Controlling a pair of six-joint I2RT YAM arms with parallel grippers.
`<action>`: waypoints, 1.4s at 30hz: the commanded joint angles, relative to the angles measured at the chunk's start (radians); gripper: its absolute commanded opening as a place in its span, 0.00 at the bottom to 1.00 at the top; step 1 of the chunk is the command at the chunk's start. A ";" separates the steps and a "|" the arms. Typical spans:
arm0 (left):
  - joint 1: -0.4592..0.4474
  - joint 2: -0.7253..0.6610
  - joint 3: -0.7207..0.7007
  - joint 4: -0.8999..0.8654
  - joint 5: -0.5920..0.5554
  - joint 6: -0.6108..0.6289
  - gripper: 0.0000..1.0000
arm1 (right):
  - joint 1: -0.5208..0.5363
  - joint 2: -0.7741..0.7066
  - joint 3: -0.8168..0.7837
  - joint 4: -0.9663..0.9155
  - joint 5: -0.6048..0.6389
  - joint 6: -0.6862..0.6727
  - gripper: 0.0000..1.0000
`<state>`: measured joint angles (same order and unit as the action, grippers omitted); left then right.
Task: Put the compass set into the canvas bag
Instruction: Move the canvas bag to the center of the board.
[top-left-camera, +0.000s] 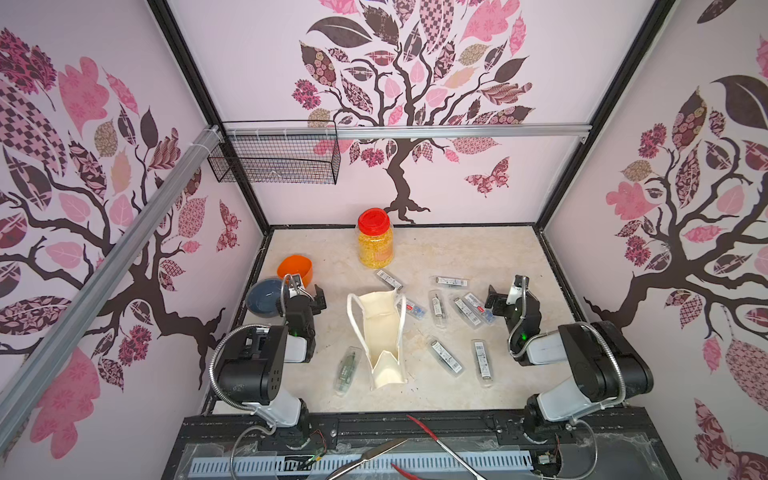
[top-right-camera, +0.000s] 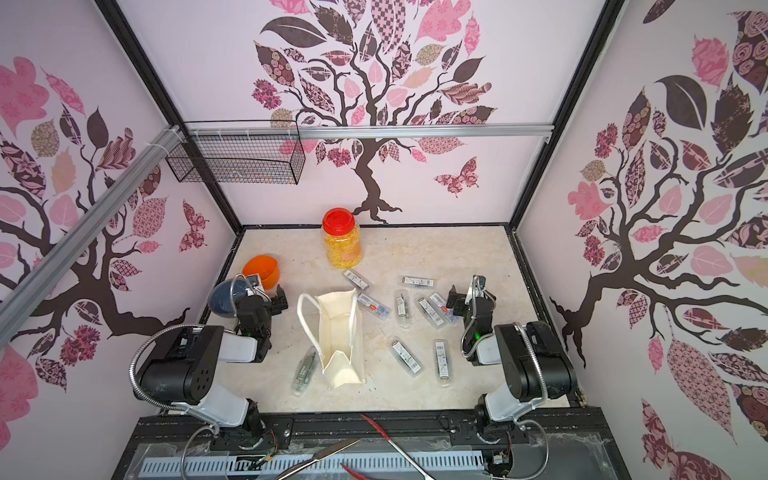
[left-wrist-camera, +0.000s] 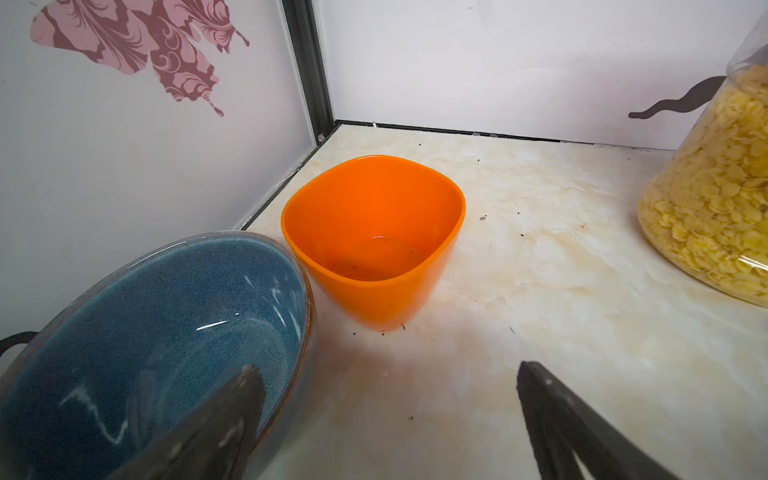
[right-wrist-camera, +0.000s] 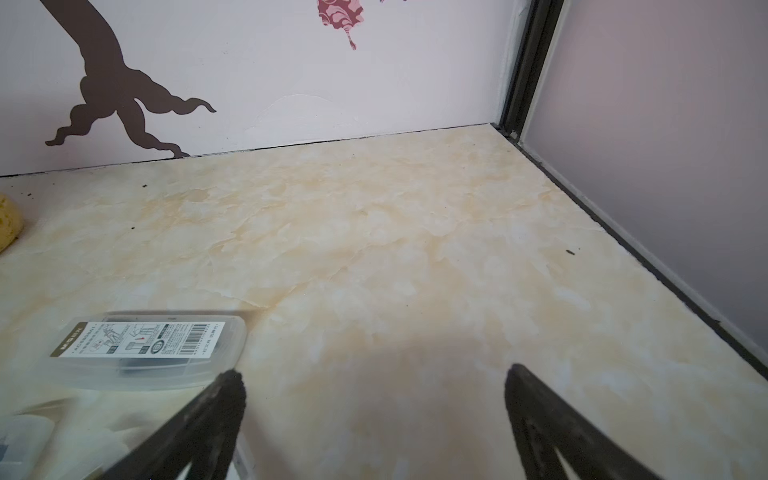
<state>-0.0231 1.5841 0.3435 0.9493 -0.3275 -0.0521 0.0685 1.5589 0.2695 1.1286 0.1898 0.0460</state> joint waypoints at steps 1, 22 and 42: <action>0.003 0.003 0.014 0.031 0.004 -0.001 0.98 | -0.008 -0.005 0.022 0.010 0.010 0.002 1.00; 0.003 0.004 0.019 0.027 0.003 -0.001 0.98 | -0.007 -0.002 0.024 0.008 0.008 0.003 1.00; 0.003 -0.046 0.037 -0.052 -0.002 -0.003 0.98 | -0.007 -0.116 0.020 -0.074 0.060 0.021 1.00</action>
<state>-0.0231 1.5700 0.3443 0.9043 -0.3305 -0.0536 0.0685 1.5280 0.2695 1.0958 0.2111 0.0525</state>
